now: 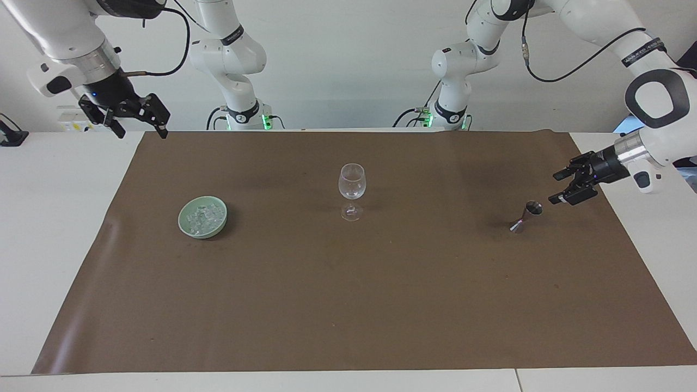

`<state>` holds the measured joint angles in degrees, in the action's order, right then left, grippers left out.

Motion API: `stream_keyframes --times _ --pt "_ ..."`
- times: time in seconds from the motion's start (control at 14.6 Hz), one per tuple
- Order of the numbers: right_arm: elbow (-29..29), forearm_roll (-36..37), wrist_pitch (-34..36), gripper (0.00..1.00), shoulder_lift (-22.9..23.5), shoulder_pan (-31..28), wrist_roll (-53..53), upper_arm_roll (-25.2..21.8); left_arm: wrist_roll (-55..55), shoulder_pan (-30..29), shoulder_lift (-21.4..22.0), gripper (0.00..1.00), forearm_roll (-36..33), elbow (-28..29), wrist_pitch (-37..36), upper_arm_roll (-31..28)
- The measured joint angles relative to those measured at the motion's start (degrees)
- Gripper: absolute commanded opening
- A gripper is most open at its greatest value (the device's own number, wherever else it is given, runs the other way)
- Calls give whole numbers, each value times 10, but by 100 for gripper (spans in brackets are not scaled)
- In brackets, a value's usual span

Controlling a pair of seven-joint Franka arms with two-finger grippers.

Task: Pour wine and add ice with both arms
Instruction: 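Move the left gripper toward the small silver jigger cup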

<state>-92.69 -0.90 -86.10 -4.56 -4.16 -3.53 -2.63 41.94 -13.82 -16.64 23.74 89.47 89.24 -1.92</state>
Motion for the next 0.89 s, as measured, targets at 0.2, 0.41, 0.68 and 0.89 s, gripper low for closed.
stream_keyframes --times 0.2,0.41,0.68,0.89 --pt "0 0 0 100 0 0 0 0 66 -28 -37 100 29 -7 46 -2" --pt "0 0 0 100 0 0 0 0 101 -48 -77 100 36 -16 72 -3" --pt "0 0 0 100 0 0 0 0 123 -52 -95 100 39 -17 113 -3" --pt "0 0 0 100 0 0 0 0 127 -59 -104 100 58 -10 113 -3"
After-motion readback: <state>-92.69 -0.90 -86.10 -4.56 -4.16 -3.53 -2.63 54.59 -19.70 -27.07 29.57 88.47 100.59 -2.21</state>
